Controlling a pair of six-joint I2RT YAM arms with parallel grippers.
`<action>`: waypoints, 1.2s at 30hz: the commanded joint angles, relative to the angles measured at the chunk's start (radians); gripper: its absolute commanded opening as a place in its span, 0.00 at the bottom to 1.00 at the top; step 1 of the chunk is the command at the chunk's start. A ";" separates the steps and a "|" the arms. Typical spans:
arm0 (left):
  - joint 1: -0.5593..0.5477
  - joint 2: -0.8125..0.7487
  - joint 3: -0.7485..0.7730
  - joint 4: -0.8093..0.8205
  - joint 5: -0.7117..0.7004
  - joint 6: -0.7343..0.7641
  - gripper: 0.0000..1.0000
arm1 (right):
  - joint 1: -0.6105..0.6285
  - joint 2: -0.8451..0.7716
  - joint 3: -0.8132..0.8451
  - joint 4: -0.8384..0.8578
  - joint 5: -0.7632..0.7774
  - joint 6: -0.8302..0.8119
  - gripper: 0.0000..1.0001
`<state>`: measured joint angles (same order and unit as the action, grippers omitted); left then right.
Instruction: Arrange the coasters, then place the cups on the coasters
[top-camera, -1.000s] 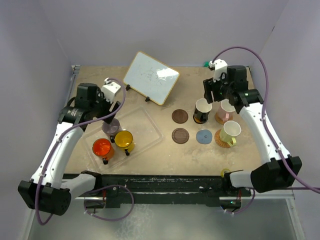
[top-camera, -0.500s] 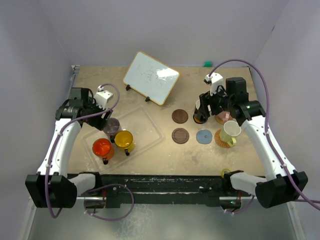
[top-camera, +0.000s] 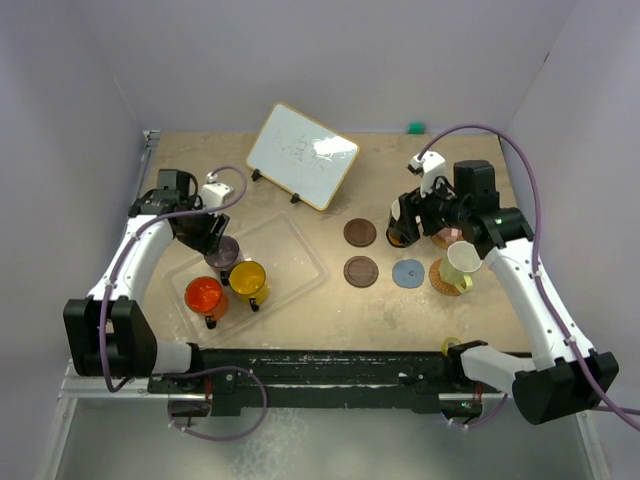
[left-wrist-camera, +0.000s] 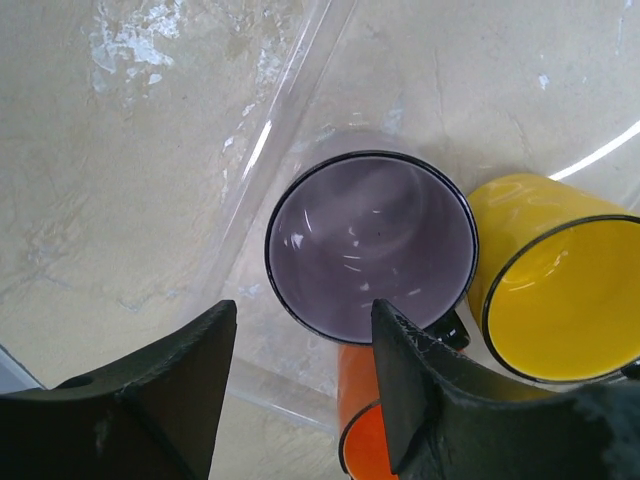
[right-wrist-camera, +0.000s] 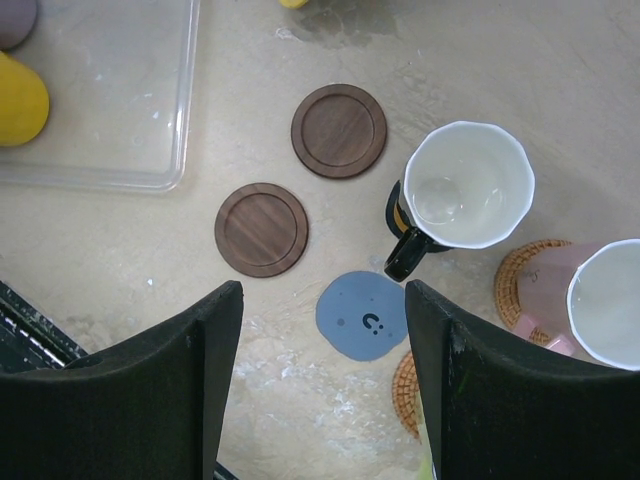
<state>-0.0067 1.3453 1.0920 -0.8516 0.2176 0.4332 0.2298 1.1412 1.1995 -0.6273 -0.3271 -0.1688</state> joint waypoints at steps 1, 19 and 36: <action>0.010 0.043 0.004 0.074 0.008 -0.007 0.52 | 0.001 -0.027 -0.011 0.030 -0.033 -0.017 0.68; 0.045 0.164 -0.042 0.138 0.049 -0.040 0.27 | 0.002 -0.015 -0.021 0.034 -0.037 -0.021 0.67; 0.047 0.155 -0.028 0.131 0.044 -0.053 0.03 | 0.002 0.006 -0.016 0.032 -0.053 -0.018 0.66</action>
<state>0.0326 1.5211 1.0340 -0.7212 0.2504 0.3851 0.2298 1.1408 1.1755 -0.6228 -0.3515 -0.1757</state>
